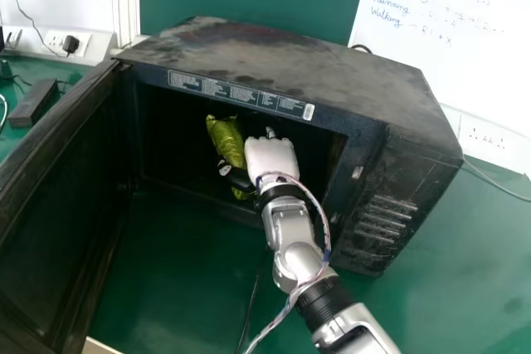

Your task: Put biscuit inside oven

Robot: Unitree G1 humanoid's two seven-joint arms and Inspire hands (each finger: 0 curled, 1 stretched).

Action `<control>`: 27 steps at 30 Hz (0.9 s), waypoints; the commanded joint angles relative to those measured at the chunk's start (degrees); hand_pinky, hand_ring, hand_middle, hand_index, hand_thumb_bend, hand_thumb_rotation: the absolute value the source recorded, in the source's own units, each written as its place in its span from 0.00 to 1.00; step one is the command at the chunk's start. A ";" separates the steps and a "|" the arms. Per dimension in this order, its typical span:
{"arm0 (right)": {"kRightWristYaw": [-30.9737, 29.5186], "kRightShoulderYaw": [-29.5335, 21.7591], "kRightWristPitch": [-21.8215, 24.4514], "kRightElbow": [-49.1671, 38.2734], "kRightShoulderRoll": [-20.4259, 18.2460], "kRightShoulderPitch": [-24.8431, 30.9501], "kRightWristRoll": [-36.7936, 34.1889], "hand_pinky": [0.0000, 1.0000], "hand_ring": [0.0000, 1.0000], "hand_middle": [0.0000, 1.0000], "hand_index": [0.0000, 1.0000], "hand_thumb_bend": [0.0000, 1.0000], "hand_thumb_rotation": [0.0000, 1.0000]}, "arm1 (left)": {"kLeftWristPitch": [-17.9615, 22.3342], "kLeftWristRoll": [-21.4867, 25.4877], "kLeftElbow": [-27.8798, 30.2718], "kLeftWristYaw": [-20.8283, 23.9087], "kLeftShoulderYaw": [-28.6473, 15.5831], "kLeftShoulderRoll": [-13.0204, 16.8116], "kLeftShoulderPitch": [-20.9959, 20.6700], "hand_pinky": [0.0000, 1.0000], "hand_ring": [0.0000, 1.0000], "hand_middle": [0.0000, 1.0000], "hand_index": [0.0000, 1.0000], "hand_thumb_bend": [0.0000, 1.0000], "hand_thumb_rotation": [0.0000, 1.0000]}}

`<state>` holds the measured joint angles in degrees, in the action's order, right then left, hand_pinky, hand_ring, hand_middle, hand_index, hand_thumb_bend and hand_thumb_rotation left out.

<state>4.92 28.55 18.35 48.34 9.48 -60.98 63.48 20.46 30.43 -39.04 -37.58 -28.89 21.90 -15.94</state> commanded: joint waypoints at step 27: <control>18.10 3.19 -10.05 21.41 -2.09 -8.81 -12.73 0.44 0.42 0.43 0.51 0.53 0.00 | -1.61 0.09 -0.08 0.39 -0.06 -0.98 2.57 0.99 0.96 0.97 1.00 0.34 0.97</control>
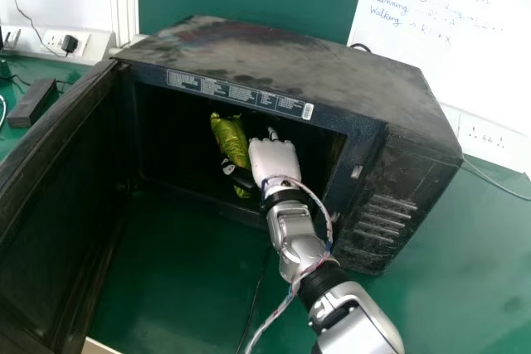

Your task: Put biscuit inside oven

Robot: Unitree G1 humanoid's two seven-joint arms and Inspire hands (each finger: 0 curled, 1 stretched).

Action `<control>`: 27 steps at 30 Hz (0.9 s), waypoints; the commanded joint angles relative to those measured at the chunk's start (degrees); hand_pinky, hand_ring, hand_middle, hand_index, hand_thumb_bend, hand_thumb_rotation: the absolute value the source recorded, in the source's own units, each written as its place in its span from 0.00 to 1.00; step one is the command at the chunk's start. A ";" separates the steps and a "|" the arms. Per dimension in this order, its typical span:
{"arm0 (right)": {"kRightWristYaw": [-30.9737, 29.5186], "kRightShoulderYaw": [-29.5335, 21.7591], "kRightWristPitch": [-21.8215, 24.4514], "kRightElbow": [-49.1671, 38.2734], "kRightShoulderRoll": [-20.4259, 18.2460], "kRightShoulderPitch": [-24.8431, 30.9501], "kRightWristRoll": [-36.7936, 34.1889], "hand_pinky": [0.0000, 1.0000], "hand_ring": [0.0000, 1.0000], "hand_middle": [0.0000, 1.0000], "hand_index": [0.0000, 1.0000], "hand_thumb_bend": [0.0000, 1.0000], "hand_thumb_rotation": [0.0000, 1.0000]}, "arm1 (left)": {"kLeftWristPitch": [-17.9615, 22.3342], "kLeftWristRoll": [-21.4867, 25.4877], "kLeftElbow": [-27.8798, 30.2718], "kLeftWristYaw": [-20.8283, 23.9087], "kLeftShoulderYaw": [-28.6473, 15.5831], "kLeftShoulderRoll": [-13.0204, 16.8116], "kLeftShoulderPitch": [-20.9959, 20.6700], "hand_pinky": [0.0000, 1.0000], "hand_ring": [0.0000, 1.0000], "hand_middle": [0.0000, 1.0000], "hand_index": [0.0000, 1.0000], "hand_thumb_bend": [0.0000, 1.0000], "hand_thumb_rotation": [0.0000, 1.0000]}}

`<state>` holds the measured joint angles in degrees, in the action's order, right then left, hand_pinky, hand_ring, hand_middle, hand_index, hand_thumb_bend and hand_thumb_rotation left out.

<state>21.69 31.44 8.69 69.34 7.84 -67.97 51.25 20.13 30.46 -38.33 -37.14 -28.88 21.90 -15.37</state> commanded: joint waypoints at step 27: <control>2.11 4.95 8.18 2.15 -1.69 -1.90 0.14 0.55 0.61 0.69 0.74 0.82 0.34 | -1.12 0.00 -1.61 -0.99 -0.36 -0.51 1.72 0.99 0.96 0.97 1.00 0.34 0.98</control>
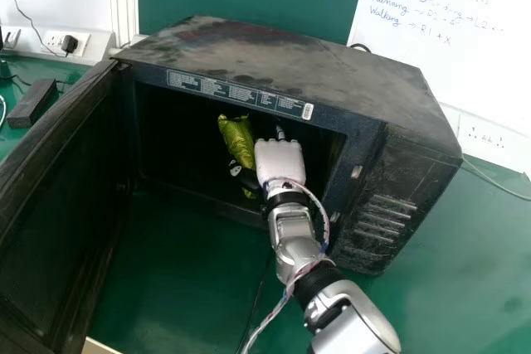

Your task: Put biscuit inside oven

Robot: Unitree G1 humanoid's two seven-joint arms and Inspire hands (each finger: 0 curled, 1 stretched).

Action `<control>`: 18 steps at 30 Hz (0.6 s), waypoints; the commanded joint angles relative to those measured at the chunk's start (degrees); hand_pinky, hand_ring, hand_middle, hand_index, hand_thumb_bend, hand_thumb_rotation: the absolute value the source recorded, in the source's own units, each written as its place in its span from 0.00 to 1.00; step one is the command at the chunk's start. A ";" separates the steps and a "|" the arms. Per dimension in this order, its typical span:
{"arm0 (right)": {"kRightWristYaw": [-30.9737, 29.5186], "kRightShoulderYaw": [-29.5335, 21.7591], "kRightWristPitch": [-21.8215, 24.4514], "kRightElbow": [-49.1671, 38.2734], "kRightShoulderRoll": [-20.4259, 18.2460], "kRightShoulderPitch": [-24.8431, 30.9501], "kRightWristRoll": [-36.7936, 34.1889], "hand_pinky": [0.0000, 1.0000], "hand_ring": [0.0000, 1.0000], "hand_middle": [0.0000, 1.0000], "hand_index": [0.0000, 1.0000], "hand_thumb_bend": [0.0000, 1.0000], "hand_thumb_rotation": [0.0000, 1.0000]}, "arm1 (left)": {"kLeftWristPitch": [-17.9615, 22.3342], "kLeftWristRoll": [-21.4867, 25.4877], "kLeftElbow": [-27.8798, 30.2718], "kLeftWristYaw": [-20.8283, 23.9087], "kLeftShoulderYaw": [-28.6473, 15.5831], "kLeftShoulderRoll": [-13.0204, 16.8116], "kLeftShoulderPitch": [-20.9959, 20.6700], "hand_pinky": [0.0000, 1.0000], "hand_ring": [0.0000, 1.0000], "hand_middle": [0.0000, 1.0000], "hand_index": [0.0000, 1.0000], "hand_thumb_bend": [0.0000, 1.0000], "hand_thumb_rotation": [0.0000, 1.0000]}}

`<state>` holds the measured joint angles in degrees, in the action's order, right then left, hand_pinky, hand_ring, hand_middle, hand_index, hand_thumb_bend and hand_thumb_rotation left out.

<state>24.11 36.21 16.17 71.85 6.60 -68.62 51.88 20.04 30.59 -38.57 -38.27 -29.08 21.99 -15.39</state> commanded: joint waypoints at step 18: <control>-1.52 0.06 5.66 -5.56 -1.01 0.34 -1.06 0.67 0.77 0.82 0.80 0.93 0.50 | -0.81 -0.42 -1.43 0.53 0.09 -0.77 1.55 0.98 0.96 0.96 1.00 0.35 0.96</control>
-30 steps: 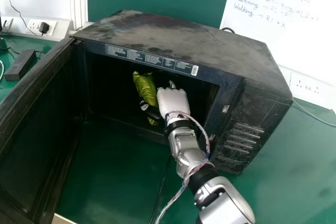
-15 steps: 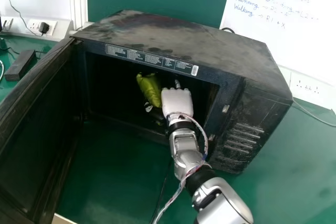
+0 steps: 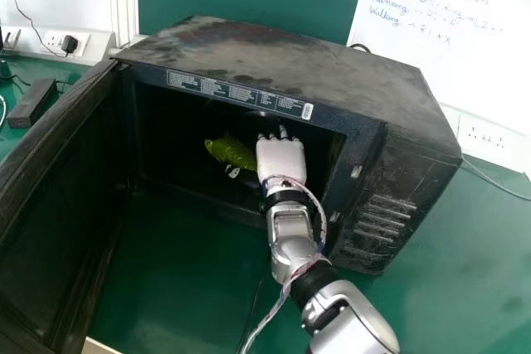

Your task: Put biscuit inside oven

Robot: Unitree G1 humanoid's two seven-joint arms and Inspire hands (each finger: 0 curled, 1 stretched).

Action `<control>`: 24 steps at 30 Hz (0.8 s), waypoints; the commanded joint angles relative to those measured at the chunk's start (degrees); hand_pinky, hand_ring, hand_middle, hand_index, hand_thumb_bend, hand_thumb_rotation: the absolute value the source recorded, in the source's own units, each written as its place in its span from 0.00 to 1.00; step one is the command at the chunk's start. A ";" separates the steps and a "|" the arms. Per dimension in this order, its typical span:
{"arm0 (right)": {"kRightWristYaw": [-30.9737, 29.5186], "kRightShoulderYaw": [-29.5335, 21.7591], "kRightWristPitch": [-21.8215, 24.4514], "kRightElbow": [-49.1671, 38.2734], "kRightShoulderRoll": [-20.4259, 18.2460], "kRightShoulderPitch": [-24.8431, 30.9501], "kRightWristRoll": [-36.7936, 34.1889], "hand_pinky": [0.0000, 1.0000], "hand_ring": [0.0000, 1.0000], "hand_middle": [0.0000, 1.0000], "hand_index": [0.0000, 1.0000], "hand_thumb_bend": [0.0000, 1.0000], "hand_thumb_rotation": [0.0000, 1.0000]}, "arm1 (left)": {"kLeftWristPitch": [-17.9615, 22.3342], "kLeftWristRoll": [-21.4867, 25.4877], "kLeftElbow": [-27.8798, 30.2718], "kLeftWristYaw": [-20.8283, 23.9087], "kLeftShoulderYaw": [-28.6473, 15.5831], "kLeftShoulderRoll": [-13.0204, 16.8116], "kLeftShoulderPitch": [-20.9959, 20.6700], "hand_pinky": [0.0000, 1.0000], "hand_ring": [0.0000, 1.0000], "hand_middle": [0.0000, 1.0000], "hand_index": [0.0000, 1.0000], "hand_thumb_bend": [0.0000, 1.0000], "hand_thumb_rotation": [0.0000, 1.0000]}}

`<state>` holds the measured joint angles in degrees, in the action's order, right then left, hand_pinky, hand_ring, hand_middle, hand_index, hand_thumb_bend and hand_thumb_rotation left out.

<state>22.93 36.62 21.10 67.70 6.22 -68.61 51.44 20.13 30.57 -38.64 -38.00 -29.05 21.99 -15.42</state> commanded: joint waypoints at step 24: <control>-21.21 -3.18 13.79 -52.15 5.48 23.94 2.95 0.73 0.82 0.87 0.88 0.90 0.60 | -0.76 -0.33 -1.82 0.47 0.17 -0.71 1.14 0.99 0.96 0.97 1.00 0.34 1.00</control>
<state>2.52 33.87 34.76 17.56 11.29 -46.11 53.64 20.20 30.53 -38.94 -37.57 -28.85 21.92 -15.63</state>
